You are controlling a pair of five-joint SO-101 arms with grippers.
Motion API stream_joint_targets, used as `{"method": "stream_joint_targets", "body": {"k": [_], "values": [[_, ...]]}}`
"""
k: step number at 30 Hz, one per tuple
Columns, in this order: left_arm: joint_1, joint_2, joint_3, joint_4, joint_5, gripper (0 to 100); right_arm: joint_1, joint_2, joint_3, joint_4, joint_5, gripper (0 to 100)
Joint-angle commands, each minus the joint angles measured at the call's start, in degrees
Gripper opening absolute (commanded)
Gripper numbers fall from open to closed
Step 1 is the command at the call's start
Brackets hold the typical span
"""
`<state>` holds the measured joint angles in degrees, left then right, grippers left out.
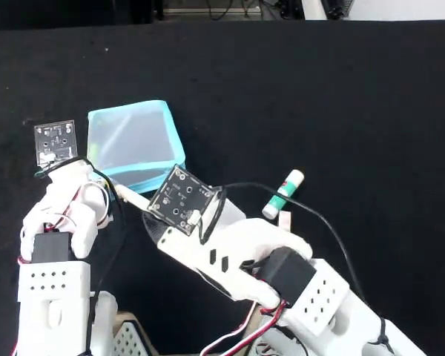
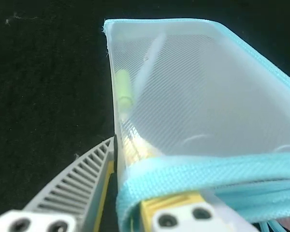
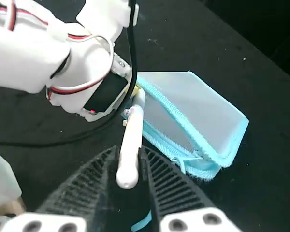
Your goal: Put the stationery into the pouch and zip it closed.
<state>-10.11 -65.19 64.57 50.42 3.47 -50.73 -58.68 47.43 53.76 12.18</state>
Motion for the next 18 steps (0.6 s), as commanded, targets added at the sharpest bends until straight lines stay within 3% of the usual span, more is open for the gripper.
{"method": "stream_joint_targets", "body": {"k": [1,7,15,18], "values": [[-0.4,0.44,-1.71,-0.26,-0.62,3,1.58,0.4,-3.74,0.88,3.96,1.0],[0.4,0.53,-5.41,-0.09,-0.35,3,4.04,0.04,-2.42,0.97,5.1,1.1],[5.58,1.23,-20.7,8.26,-0.53,3,7.47,-0.13,6.81,-12.4,5.19,1.1],[6.46,1.23,-24.22,10.55,-0.44,3,9.85,-0.13,3.74,-8.97,5.27,1.1]]}}
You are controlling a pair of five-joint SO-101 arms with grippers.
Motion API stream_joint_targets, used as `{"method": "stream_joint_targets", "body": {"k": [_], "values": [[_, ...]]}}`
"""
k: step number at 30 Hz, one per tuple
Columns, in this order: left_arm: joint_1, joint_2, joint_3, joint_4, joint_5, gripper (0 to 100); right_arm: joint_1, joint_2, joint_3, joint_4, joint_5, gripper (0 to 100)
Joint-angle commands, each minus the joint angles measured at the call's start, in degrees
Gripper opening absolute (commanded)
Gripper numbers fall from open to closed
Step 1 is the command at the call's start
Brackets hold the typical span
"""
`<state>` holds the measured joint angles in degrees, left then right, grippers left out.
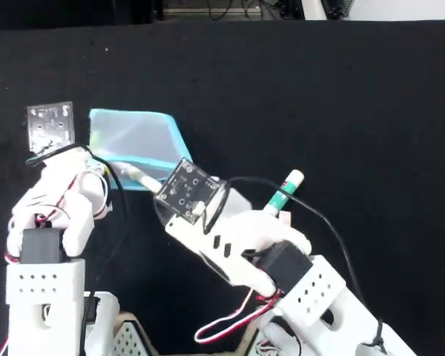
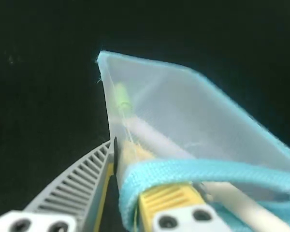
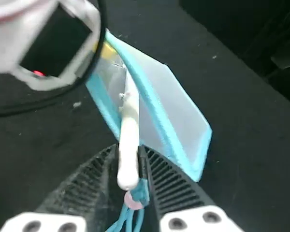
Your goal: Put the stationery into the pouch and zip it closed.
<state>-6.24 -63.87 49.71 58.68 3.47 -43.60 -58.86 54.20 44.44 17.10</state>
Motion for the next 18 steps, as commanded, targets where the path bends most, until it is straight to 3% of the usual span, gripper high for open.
{"method": "stream_joint_targets", "body": {"k": [1,8,13,18], "values": [[2.77,-0.09,-9.8,2.64,-0.44,3,3.69,0.04,-5.05,2.99,0.35,1.1],[2.77,1.14,-10.51,4.48,-0.53,3,7.3,0.57,-25.8,23.91,0.44,1.1],[2.77,3.08,-10.59,4.57,-0.26,3,7.21,3.03,-33.8,28.84,0.44,1.1],[2.77,2.99,-10.68,4.48,-0.18,3,7.21,14.73,-41.27,32.7,0.44,1.1]]}}
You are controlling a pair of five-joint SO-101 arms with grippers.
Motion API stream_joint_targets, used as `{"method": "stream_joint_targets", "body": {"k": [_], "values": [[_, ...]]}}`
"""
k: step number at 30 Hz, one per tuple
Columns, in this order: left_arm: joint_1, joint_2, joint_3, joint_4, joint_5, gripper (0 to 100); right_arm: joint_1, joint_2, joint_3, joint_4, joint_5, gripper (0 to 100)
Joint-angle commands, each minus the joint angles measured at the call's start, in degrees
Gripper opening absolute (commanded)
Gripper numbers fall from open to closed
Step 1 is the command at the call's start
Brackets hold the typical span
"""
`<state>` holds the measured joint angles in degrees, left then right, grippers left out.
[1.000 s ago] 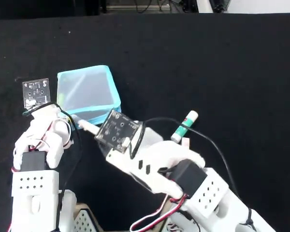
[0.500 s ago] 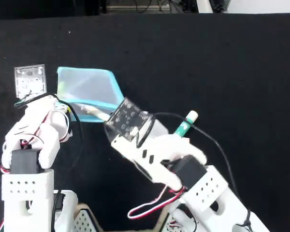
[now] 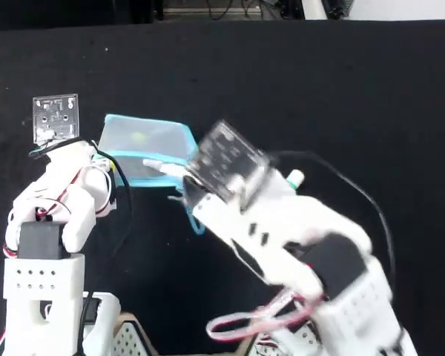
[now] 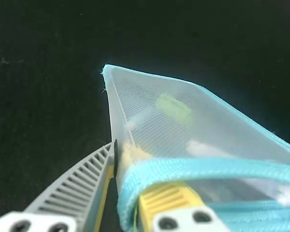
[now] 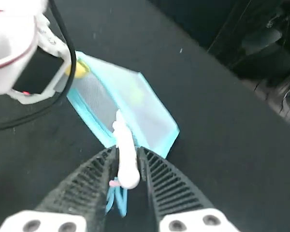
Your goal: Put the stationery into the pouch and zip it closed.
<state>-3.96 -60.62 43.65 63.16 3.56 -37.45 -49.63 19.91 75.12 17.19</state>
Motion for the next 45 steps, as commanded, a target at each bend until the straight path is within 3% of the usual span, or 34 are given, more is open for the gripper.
{"method": "stream_joint_targets", "body": {"k": [1,8,15,22,30,35,41,45], "values": [[0.48,-0.26,-4.62,-0.09,-0.26,3,1.05,7.87,-9.54,3.43,0.35,1.1],[0.48,-0.26,-4.62,0.09,-0.26,3,0.97,22.37,-30.99,16.79,0.44,1.1],[0.48,0.0,-4.62,0.18,-0.26,3,-1.41,34.59,-41.98,23.56,0.44,3.7],[0.31,0.09,-4.26,0.18,-0.26,3,-6.59,31.43,-44.97,24.0,0.26,27.6],[0.13,0.0,-4.18,0.18,-0.26,3,-6.24,20.35,-43.03,25.05,0.0,20.4],[0.13,-0.09,-4.09,0.26,-0.35,3,2.81,15.34,-34.42,25.14,-0.44,14.0],[0.13,-0.09,-4.09,0.18,-0.35,3,8.7,18.59,-18.24,20.48,-6.07,14.8],[0.48,0.09,-1.89,-0.44,-0.35,3,18.11,19.38,-13.14,16.88,-5.98,14.8]]}}
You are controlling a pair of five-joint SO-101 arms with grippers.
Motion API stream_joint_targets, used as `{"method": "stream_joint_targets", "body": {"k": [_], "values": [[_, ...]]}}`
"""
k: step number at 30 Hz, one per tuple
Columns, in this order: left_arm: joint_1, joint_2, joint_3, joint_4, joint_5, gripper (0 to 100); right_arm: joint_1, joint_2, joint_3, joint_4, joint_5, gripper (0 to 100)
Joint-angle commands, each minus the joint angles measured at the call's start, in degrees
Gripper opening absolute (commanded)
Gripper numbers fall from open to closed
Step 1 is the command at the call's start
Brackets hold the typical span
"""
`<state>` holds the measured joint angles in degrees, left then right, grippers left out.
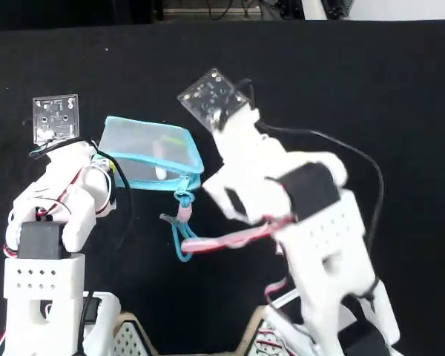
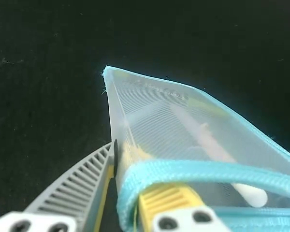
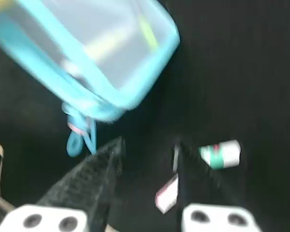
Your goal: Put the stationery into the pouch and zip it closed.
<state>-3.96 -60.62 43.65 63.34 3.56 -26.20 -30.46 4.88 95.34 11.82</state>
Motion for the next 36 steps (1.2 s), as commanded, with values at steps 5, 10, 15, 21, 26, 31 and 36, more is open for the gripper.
{"method": "stream_joint_targets", "body": {"k": [5,10,15,21,26,31,36], "values": [[0.4,-0.26,-0.31,-1.67,-0.44,3,19.16,0.66,7.96,-8.18,-0.62,14.8],[0.57,-0.26,1.8,-2.11,-0.35,3,28.48,4.53,13.85,-13.89,-1.23,14.8],[0.57,-0.35,2.86,-1.93,-0.35,3,28.48,14.11,14.99,-18.2,-7.91,14.8],[0.13,-0.35,4.35,-2.11,-0.35,3,28.84,28.79,8.13,-18.55,-18.46,14.9],[0.31,-0.35,4.88,-2.02,-0.35,3,28.84,40.48,-0.22,-16.79,-23.74,14.9],[0.13,-0.35,4.88,-2.02,-0.35,3,29.01,49.27,-8.4,-11.52,-26.81,14.9],[0.13,-0.35,4.88,-1.85,-0.35,3,30.86,54.46,-13.32,-10.02,-28.22,14.9]]}}
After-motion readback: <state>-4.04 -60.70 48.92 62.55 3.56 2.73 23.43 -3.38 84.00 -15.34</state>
